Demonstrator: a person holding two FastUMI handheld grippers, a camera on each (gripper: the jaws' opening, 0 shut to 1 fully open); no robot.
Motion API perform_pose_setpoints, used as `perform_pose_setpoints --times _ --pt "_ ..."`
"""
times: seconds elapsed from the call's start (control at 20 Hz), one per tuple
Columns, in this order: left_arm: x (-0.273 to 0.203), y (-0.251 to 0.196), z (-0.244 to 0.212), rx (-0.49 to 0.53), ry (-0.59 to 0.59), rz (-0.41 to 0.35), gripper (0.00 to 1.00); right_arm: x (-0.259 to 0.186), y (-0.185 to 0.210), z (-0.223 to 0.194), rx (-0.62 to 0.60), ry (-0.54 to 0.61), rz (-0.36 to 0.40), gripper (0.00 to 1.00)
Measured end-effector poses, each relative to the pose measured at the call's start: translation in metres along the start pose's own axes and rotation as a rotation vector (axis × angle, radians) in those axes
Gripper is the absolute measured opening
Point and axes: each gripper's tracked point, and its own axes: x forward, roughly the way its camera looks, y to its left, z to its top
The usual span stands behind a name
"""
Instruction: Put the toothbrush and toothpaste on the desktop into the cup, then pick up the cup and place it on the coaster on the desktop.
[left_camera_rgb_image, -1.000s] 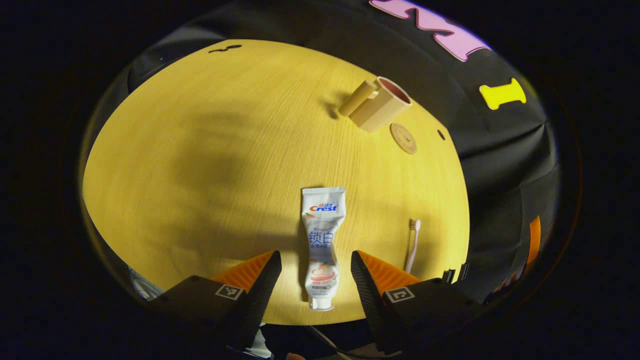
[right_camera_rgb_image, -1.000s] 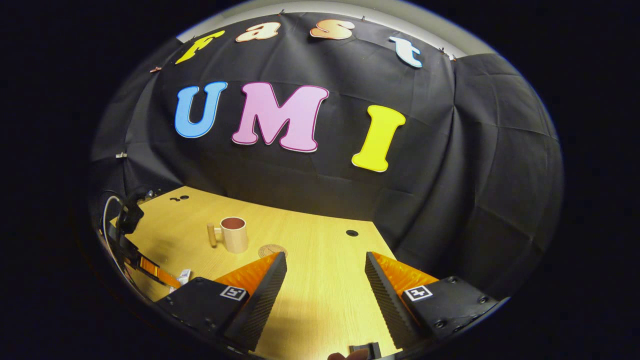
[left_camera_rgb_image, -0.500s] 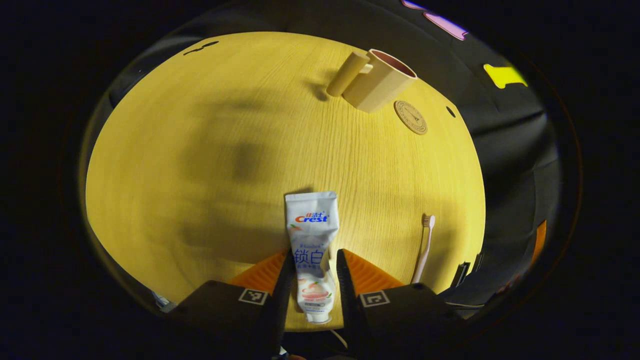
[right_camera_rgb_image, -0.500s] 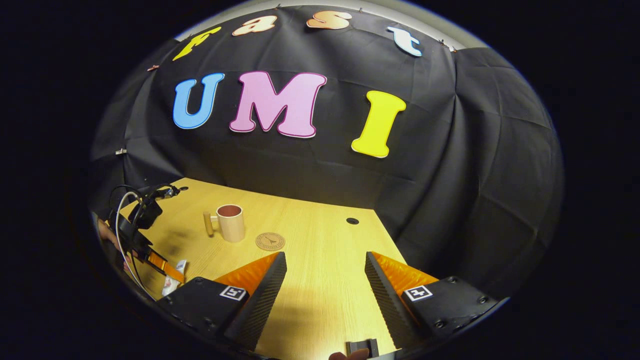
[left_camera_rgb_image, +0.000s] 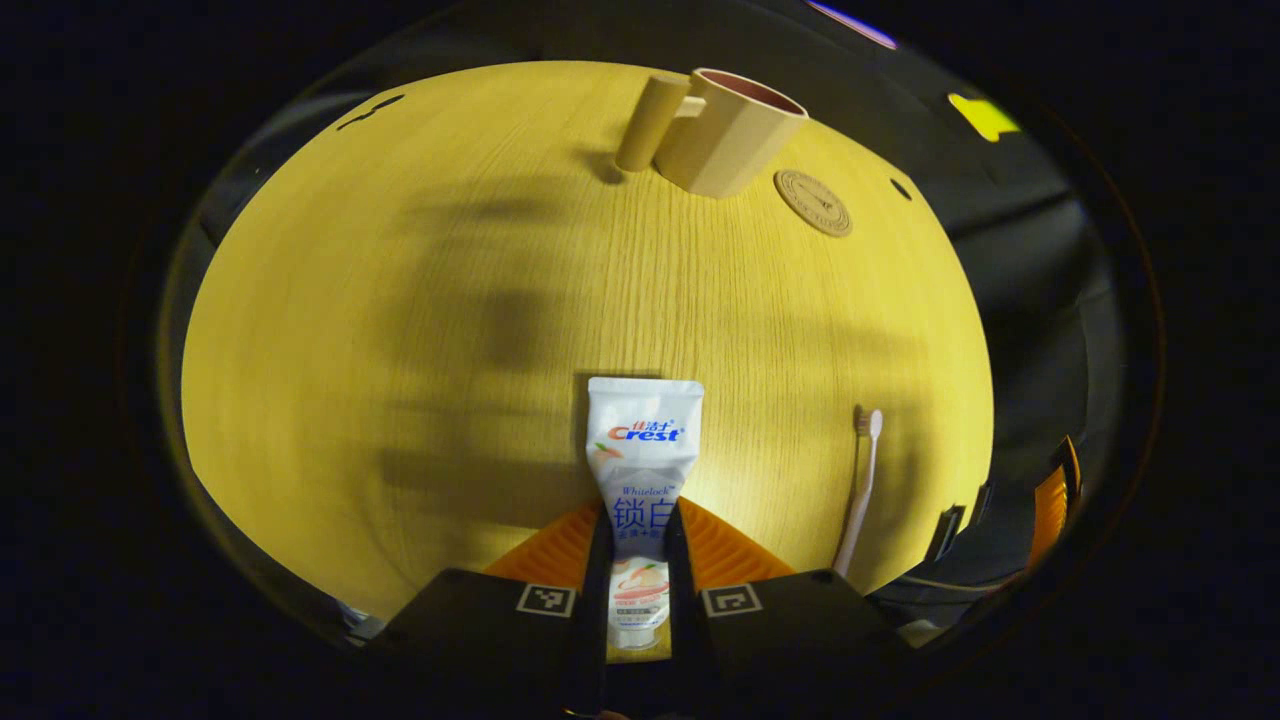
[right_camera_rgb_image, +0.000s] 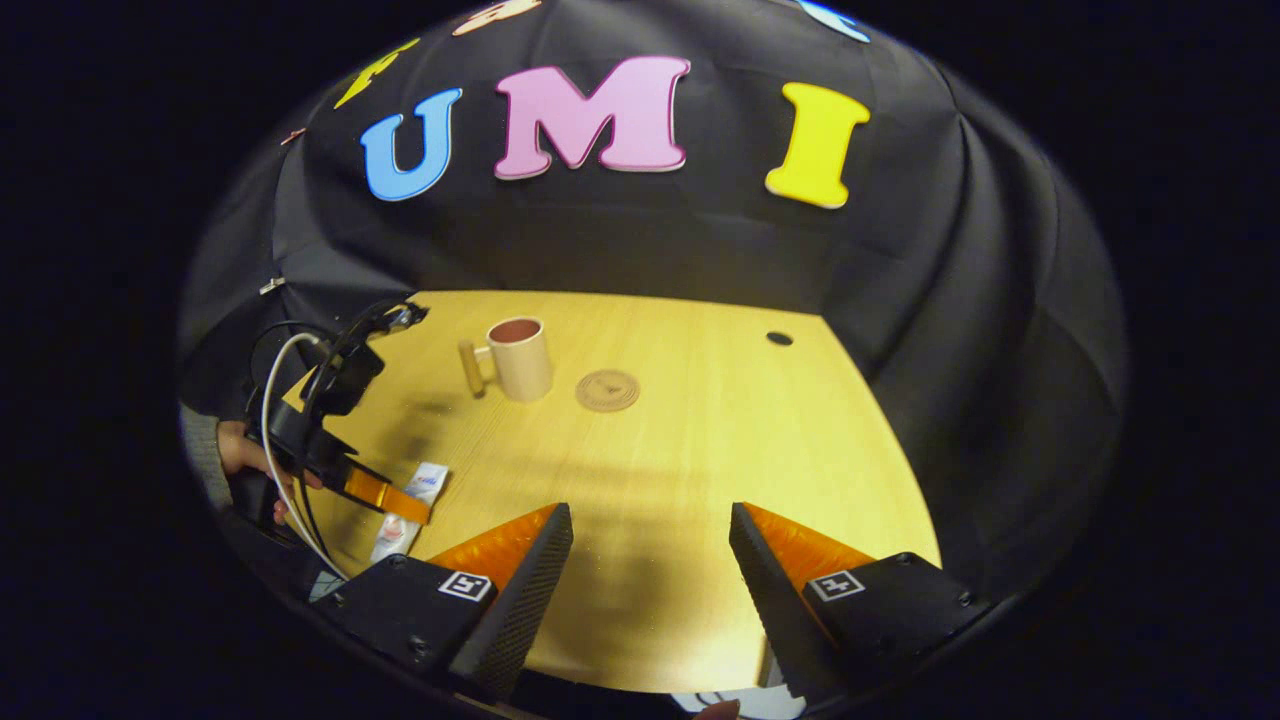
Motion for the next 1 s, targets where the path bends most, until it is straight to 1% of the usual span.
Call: perform_pose_setpoints --times 0.1,0.15,0.2,0.25,0.3,0.35,0.4,0.5,0.55,0.6,0.7,0.95,1.0 --pt "0.003 -0.001 -0.001 0.1 0.0 0.074 0.32 0.015 0.016 -0.022 0.011 0.102 0.043 0.97" --pt "0.003 -0.002 -0.003 0.166 -0.007 0.118 0.32 0.024 0.024 -0.031 0.016 0.15 0.06 0.98" --pt "0.004 -0.006 0.001 0.233 -0.039 0.136 0.34 0.031 0.031 -0.041 0.024 0.195 0.072 0.96" --pt "0.003 -0.01 0.002 0.269 -0.063 0.147 0.29 0.035 0.037 -0.05 0.034 0.244 0.081 0.96" --pt "0.004 -0.011 0.003 0.28 -0.092 0.149 0.27 0.039 0.042 -0.058 0.047 0.284 0.091 0.93" --pt "0.004 -0.012 0.003 0.276 -0.113 0.144 0.24 0.045 0.047 -0.064 0.059 0.317 0.093 0.89" --pt "0.002 -0.013 0.004 0.268 -0.138 0.125 0.23 0.052 0.05 -0.071 0.067 0.347 0.087 0.77" --pt "0.001 -0.014 0.001 0.239 -0.151 0.055 0.2 0.062 0.054 -0.078 0.076 0.39 0.082 0.67" --pt "-0.005 -0.014 0.001 0.22 -0.17 0.025 0.18 0.067 0.056 -0.082 0.08 0.41 0.081 0.65" --pt "-0.013 -0.011 0.0 0.205 -0.187 0.007 0.18 0.071 0.058 -0.087 0.083 0.426 0.08 0.6" --pt "-0.032 -0.005 0.001 0.187 -0.224 -0.017 0.18 0.073 0.065 -0.088 0.072 0.451 0.07 0.56" --pt "-0.07 0.004 0.006 0.168 -0.287 -0.053 0.18 0.08 0.076 -0.104 0.026 0.519 0.041 0.56" --pt "-0.076 0.005 0.007 0.169 -0.299 -0.059 0.18 0.082 0.078 -0.106 0.021 0.528 0.039 0.52"
